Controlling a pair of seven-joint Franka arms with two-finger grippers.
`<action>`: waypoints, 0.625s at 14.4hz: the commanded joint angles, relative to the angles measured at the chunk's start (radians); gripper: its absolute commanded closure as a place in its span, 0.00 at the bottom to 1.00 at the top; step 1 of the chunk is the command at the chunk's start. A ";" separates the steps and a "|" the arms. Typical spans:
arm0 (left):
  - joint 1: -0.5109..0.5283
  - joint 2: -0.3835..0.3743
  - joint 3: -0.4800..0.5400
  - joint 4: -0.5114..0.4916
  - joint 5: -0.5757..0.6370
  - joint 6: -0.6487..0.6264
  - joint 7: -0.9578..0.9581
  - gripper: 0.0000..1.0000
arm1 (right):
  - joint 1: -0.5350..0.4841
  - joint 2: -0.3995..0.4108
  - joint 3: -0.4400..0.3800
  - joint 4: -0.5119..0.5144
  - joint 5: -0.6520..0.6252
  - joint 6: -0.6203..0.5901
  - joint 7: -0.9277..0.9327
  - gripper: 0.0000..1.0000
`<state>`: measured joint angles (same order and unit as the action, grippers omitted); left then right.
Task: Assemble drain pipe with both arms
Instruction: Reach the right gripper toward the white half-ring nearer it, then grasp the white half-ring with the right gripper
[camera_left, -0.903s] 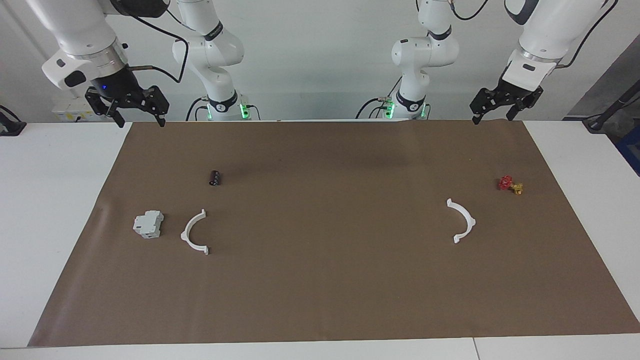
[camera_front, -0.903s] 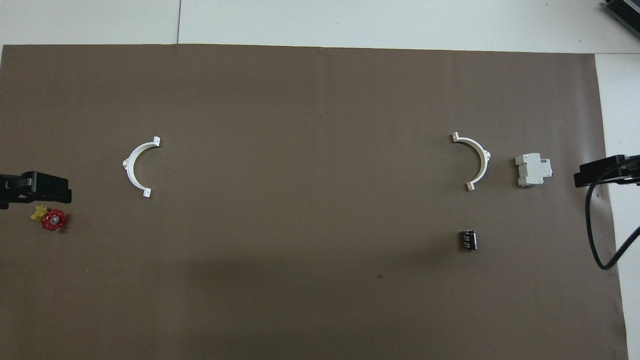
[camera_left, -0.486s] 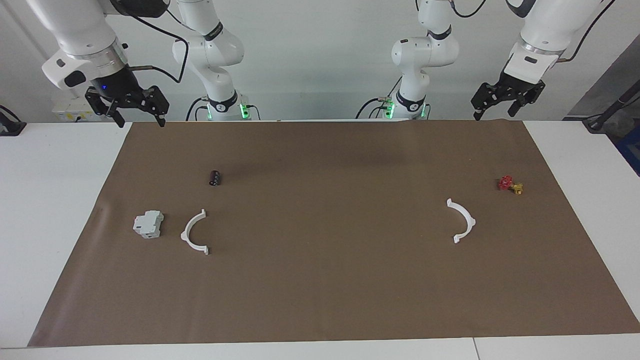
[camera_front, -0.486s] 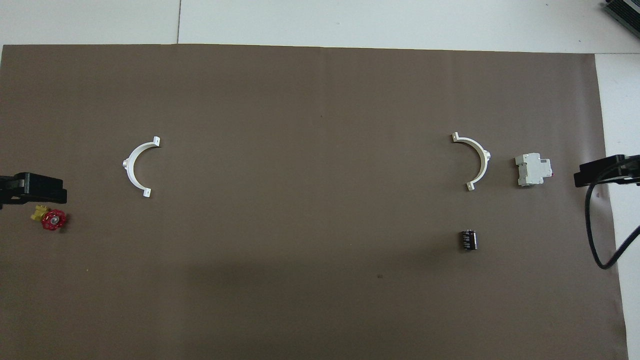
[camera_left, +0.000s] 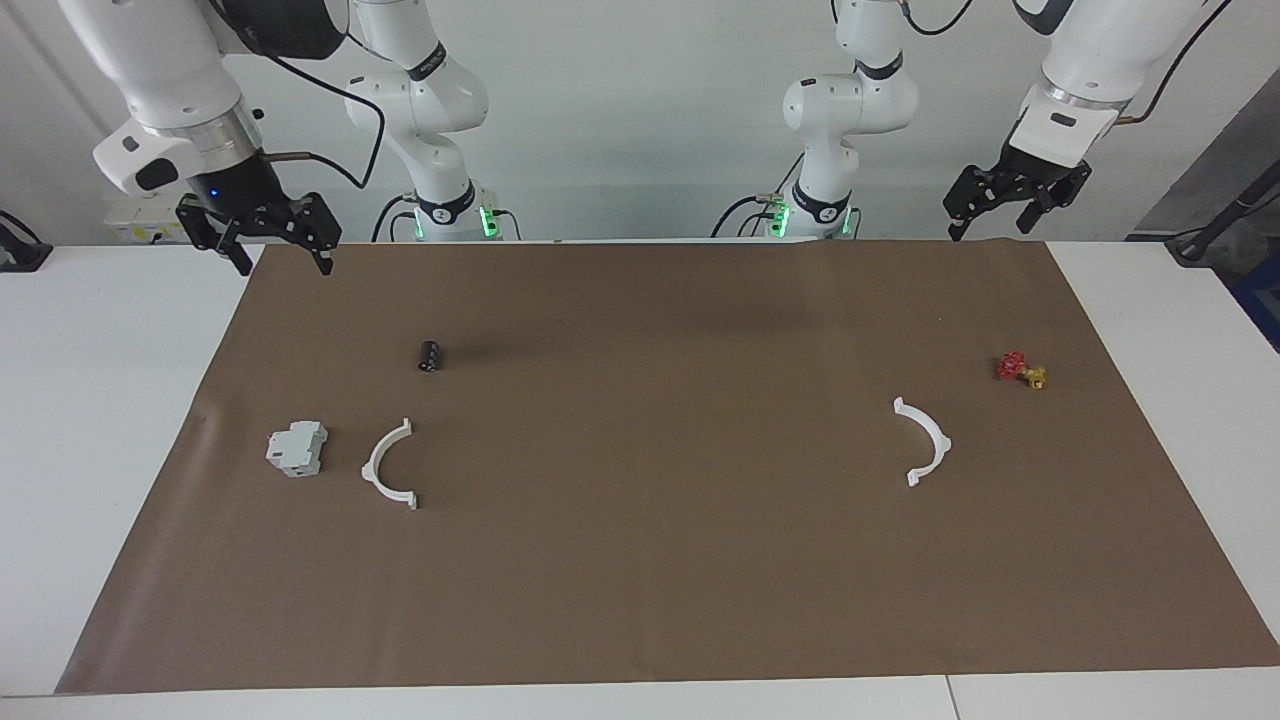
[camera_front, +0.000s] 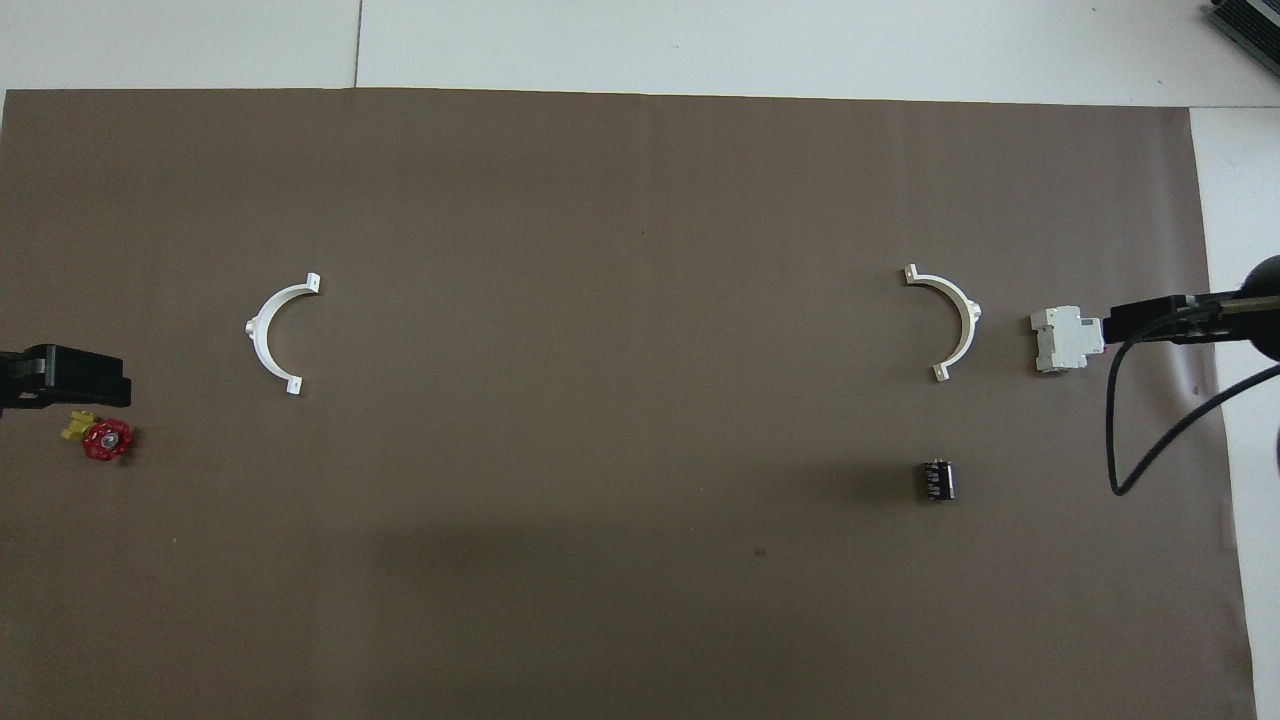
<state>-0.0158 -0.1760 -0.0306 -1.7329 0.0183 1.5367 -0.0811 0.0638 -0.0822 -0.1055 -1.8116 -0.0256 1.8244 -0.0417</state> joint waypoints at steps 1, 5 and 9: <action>0.007 -0.022 -0.008 0.001 -0.015 -0.013 0.004 0.00 | 0.008 0.063 0.001 -0.081 0.039 0.154 -0.023 0.00; 0.002 -0.033 -0.009 -0.002 -0.015 -0.015 0.006 0.00 | 0.002 0.269 0.001 -0.090 0.113 0.387 -0.243 0.00; 0.004 -0.037 -0.009 -0.005 -0.015 -0.012 0.011 0.00 | -0.024 0.381 0.001 -0.139 0.194 0.559 -0.478 0.00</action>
<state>-0.0168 -0.1972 -0.0389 -1.7328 0.0183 1.5364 -0.0800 0.0651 0.2809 -0.1080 -1.9248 0.1043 2.3291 -0.3938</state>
